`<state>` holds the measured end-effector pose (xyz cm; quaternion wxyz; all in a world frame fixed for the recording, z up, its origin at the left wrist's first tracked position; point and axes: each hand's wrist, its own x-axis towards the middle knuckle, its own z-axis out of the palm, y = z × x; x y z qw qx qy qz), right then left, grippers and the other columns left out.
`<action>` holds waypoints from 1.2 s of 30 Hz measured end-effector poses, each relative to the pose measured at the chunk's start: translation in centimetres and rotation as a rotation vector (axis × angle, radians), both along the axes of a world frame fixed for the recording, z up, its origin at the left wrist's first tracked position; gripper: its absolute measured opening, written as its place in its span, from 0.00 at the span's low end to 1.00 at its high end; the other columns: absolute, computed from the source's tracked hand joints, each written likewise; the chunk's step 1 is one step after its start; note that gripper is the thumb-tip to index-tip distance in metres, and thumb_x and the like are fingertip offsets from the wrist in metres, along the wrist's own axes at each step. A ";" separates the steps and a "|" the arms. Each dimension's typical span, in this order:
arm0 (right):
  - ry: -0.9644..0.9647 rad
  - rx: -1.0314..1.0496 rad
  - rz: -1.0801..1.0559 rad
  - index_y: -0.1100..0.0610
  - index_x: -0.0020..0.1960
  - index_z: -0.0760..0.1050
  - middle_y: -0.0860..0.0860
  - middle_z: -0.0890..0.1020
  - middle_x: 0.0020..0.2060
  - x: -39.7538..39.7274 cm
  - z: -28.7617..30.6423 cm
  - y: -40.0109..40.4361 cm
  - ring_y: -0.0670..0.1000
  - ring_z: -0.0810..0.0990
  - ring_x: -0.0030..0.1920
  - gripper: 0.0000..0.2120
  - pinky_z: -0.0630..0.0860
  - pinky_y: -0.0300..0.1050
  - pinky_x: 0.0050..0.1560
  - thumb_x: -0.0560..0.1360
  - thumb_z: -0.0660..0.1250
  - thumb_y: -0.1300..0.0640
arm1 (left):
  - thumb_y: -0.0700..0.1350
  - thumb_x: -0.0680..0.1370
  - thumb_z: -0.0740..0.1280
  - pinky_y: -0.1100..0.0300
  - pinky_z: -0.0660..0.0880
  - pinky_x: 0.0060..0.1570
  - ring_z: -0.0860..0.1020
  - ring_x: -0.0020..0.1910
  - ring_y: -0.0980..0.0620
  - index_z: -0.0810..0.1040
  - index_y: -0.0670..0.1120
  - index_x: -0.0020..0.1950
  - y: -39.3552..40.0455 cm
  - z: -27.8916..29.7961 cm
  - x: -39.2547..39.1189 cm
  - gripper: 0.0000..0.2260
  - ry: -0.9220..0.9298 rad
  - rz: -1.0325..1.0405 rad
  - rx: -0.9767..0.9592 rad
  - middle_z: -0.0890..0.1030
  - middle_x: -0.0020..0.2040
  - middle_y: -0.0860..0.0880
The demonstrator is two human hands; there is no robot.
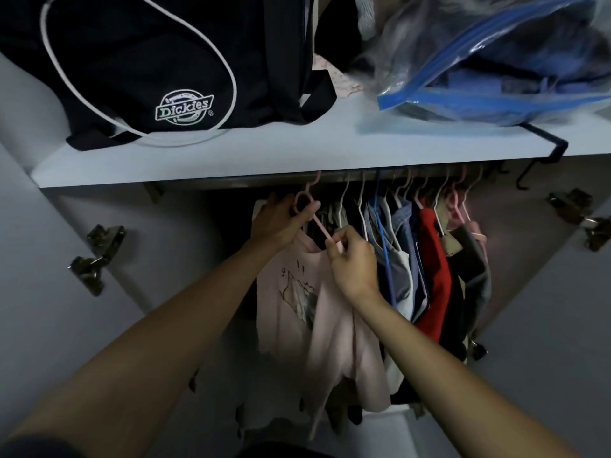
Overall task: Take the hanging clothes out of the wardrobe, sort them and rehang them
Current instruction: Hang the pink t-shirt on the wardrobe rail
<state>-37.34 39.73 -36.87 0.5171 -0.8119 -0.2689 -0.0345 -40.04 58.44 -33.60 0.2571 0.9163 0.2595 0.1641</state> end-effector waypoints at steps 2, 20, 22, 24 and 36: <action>-0.026 -0.004 -0.043 0.53 0.46 0.74 0.46 0.75 0.28 0.6 -0.5 0.9 0.47 0.74 0.29 0.06 0.64 0.46 0.31 0.80 0.69 0.57 | 0.82 0.69 0.50 0.54 0.69 0.56 0.74 0.68 0.42 0.76 0.56 0.70 0.8 -0.4 1.3 0.42 -0.017 -0.024 0.004 0.74 0.70 0.46; -0.471 -0.416 -0.134 0.56 0.52 0.76 0.51 0.79 0.42 3.9 -3.5 0.0 0.56 0.76 0.49 0.08 0.68 0.52 0.53 0.74 0.70 0.60 | 0.75 0.77 0.58 0.47 0.71 0.70 0.74 0.68 0.48 0.75 0.59 0.71 2.6 -6.6 7.5 0.30 -0.133 -0.293 -0.210 0.75 0.69 0.48; -0.526 -0.488 -0.163 0.55 0.55 0.76 0.52 0.78 0.50 4.5 -3.9 -0.6 0.57 0.74 0.54 0.10 0.68 0.53 0.55 0.74 0.69 0.56 | 0.75 0.77 0.59 0.49 0.71 0.68 0.75 0.68 0.50 0.75 0.59 0.70 2.1 -6.8 8.1 0.29 -0.140 -0.283 -0.270 0.76 0.68 0.50; -0.542 -0.522 -0.159 0.55 0.60 0.76 0.53 0.75 0.58 4.8 -4.2 -1.4 0.57 0.72 0.60 0.14 0.70 0.56 0.61 0.75 0.68 0.52 | 0.68 0.80 0.63 0.53 0.72 0.64 0.78 0.65 0.52 0.77 0.57 0.67 1.3 -7.0 8.3 0.21 -0.185 -0.318 -0.388 0.80 0.63 0.55; -0.427 -0.655 -0.255 0.49 0.82 0.61 0.51 0.62 0.82 6.9 -4.9 -4.1 0.62 0.55 0.82 0.30 0.53 0.69 0.79 0.83 0.55 0.39 | 0.77 0.73 0.65 0.47 0.68 0.75 0.74 0.72 0.58 0.71 0.67 0.74 -0.7 -7.3 12.4 0.31 -0.118 -0.456 -0.389 0.75 0.73 0.58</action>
